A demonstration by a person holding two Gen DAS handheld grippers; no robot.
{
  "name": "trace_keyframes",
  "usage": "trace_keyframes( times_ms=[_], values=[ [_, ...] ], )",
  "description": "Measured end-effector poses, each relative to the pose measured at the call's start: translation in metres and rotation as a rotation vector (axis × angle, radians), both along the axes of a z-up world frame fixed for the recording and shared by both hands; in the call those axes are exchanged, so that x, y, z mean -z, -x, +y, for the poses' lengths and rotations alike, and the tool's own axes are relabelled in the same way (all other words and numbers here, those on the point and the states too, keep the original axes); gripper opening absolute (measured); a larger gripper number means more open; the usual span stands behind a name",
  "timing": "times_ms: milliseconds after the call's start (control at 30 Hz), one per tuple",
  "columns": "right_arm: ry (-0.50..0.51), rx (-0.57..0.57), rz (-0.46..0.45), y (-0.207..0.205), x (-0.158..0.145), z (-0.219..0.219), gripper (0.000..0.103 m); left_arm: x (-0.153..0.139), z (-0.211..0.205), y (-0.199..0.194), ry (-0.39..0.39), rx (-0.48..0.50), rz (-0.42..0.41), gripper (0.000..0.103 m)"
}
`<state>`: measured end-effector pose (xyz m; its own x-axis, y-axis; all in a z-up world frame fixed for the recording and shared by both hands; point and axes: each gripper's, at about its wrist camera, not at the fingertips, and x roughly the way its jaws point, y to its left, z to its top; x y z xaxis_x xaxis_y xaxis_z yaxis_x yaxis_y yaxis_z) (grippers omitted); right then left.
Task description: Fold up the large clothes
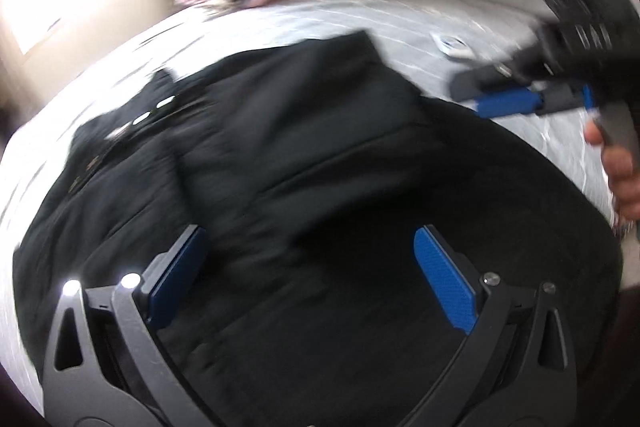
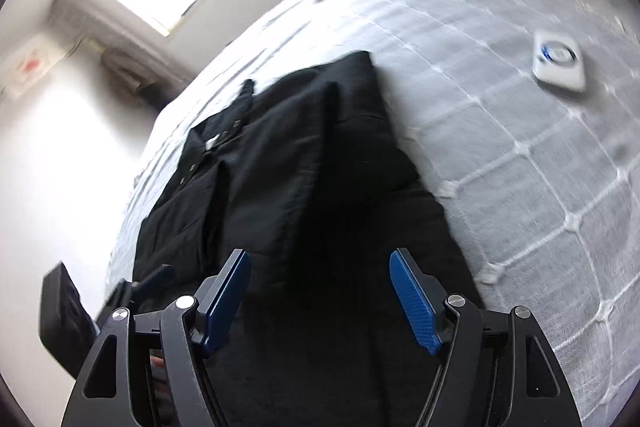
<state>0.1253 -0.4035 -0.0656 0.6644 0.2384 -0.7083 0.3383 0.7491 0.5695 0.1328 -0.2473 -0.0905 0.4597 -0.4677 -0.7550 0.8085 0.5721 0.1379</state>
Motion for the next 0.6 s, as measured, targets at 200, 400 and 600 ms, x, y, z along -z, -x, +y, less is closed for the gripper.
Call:
trace_keyframes(
  times_ms=[200, 400, 600],
  values=[
    [-0.039, 0.041, 0.002, 0.003, 0.004, -0.009, 0.073, 0.017, -0.056, 0.008, -0.066, 0.078, -0.060, 0.078],
    [-0.062, 0.081, 0.010, 0.003, 0.008, -0.018, 0.073, -0.011, -0.038, -0.007, 0.142, 0.021, 0.025, 0.027],
    [-0.073, 0.106, -0.006, 0.005, 0.008, -0.025, 0.073, -0.050, 0.061, -0.042, 0.466, -0.215, 0.164, 0.025]
  ],
)
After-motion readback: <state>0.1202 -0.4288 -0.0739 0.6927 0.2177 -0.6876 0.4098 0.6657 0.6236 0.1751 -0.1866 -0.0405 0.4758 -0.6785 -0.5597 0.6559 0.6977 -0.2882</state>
